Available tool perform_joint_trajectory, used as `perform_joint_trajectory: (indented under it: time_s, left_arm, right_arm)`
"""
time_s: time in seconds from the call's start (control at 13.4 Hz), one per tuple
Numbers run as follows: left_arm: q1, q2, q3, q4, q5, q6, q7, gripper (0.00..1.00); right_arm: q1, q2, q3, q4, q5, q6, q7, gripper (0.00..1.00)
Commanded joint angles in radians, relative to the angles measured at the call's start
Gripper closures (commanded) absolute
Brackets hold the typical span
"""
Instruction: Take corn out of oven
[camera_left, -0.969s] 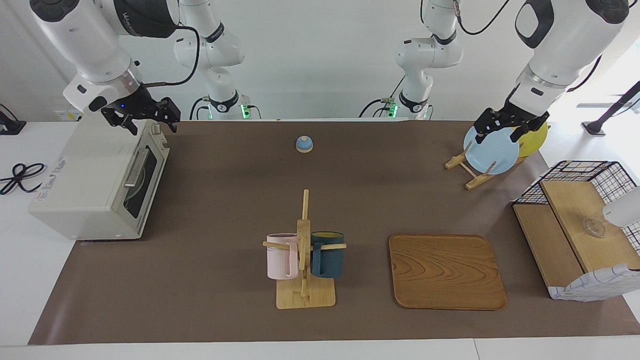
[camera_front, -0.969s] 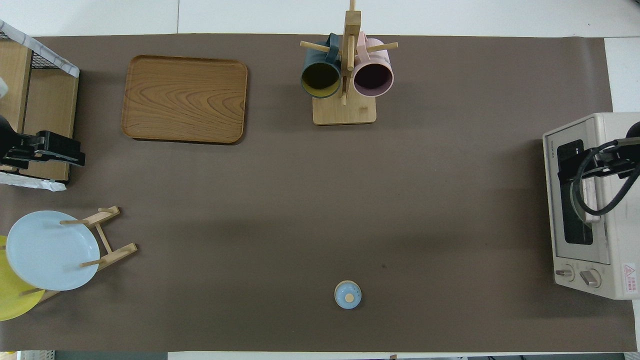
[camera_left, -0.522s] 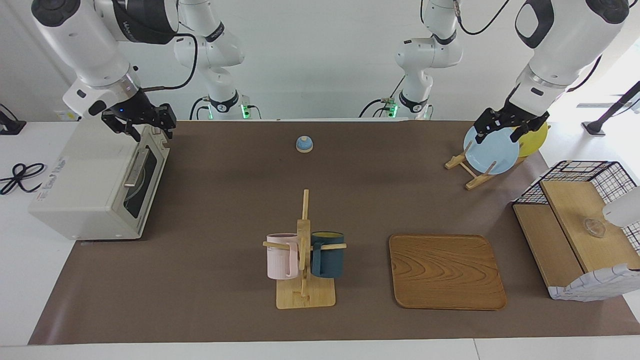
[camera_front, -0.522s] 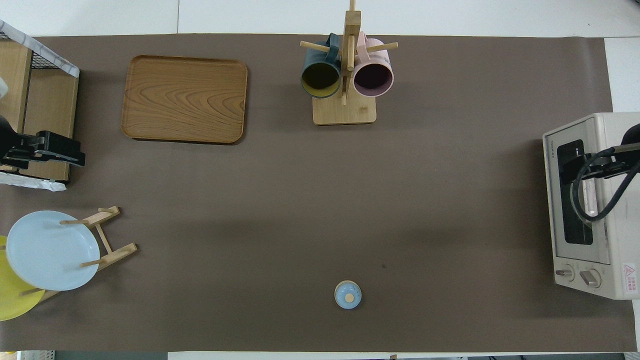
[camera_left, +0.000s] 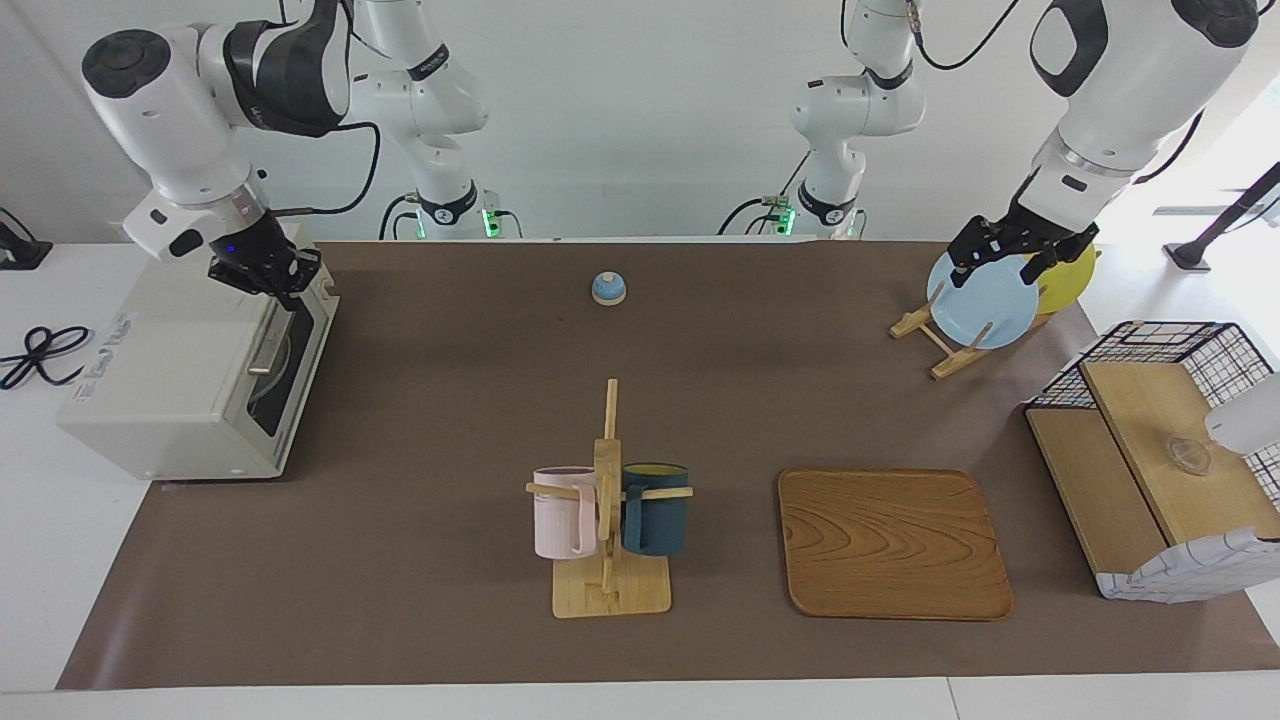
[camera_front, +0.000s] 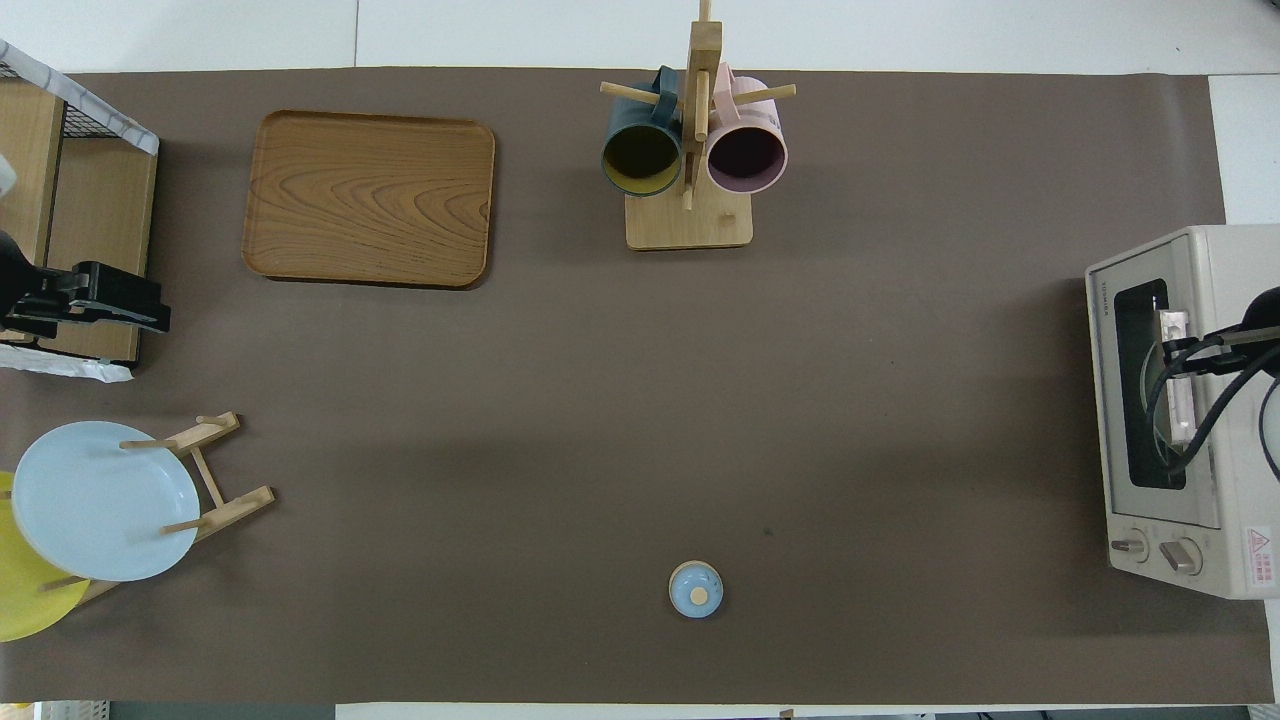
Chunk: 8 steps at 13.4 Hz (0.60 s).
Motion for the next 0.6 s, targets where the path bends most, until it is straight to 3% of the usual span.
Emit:
perform_joint_trajectory:
  time_s: [0.0,0.52]
  left_arm:
    - [0.007,-0.008,-0.005,-0.013,0.020,0.008,0.000,0.00]
    - [0.007,-0.008,-0.003,-0.013,0.020,0.005,0.000,0.00]
  right_arm:
    - [-0.027,-0.017,0.004,-0.061,-0.012,0.053,-0.014,1.00]
    - [-0.080,0.032,0.004,-0.069,-0.012,0.107,-0.014,1.00]
